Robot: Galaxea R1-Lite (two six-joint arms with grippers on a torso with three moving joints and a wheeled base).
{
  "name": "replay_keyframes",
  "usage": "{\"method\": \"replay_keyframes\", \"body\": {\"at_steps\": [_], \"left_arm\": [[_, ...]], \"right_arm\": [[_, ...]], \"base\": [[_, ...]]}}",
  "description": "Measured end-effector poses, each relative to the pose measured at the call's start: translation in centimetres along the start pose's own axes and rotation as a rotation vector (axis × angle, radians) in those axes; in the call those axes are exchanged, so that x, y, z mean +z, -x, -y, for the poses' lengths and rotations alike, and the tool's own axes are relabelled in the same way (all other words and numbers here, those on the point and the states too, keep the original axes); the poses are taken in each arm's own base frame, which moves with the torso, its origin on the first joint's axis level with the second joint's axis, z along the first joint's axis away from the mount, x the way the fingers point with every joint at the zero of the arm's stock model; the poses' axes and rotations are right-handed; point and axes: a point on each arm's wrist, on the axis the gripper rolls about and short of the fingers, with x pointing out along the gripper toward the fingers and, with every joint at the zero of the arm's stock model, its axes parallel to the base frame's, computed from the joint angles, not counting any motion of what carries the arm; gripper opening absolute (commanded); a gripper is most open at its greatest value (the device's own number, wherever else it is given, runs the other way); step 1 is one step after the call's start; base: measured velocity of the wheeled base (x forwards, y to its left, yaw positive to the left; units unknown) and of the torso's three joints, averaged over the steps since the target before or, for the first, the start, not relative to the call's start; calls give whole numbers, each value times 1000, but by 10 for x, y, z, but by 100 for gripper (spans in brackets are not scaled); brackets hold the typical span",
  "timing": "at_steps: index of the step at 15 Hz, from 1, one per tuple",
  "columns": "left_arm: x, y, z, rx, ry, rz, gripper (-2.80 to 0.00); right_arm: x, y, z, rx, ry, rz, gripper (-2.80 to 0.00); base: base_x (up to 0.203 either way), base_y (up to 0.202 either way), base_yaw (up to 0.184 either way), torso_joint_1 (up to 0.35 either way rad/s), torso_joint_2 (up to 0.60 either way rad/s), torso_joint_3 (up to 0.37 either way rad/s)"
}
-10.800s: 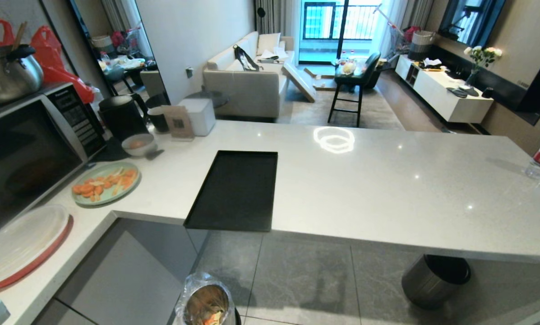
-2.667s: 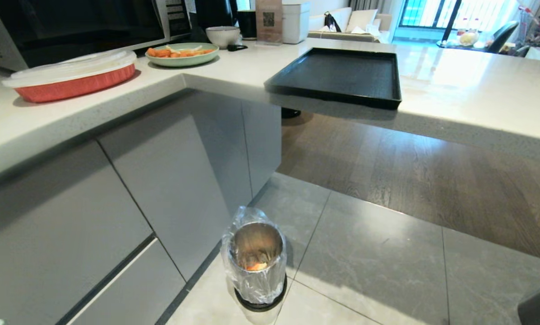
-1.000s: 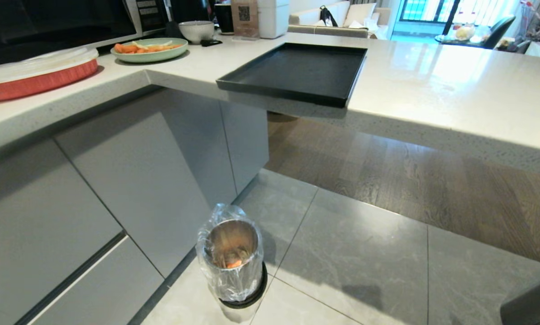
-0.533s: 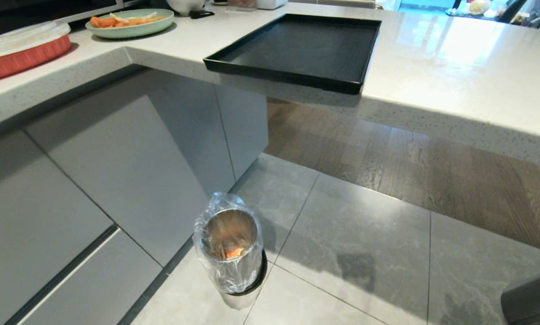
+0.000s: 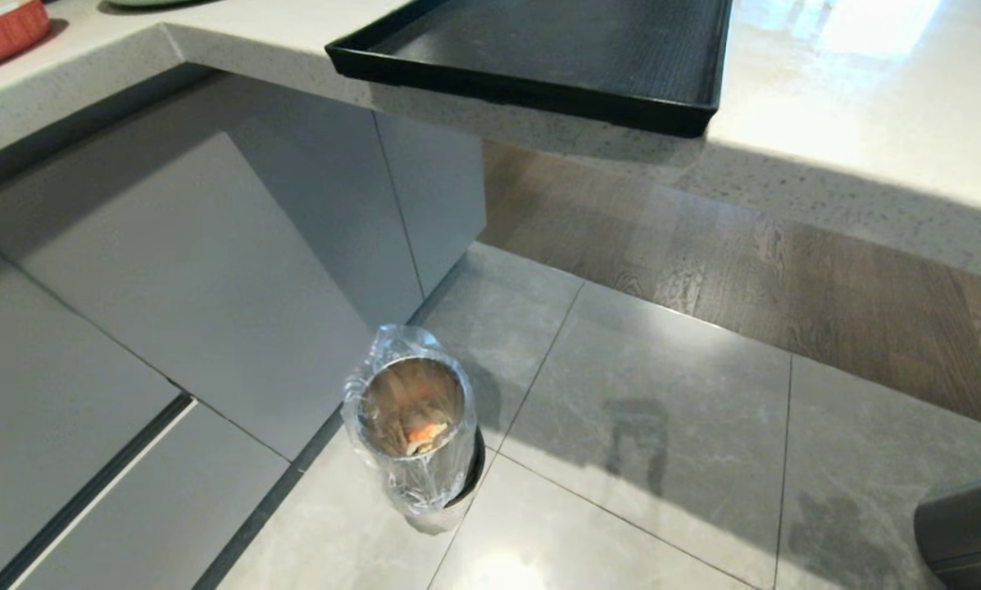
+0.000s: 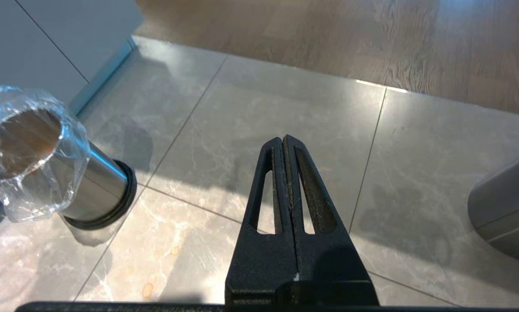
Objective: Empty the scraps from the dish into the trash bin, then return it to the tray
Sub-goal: Move the bowl over the trash can
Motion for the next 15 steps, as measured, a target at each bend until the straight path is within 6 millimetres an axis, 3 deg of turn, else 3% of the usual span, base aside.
{"method": "replay_keyframes", "body": {"at_steps": [15], "left_arm": [[-2,0,-1,-2,-4,-1,-280]], "right_arm": [[0,0,0,0,0,0,-280]], "base": [[0,0,0,2,2,-196]]}}
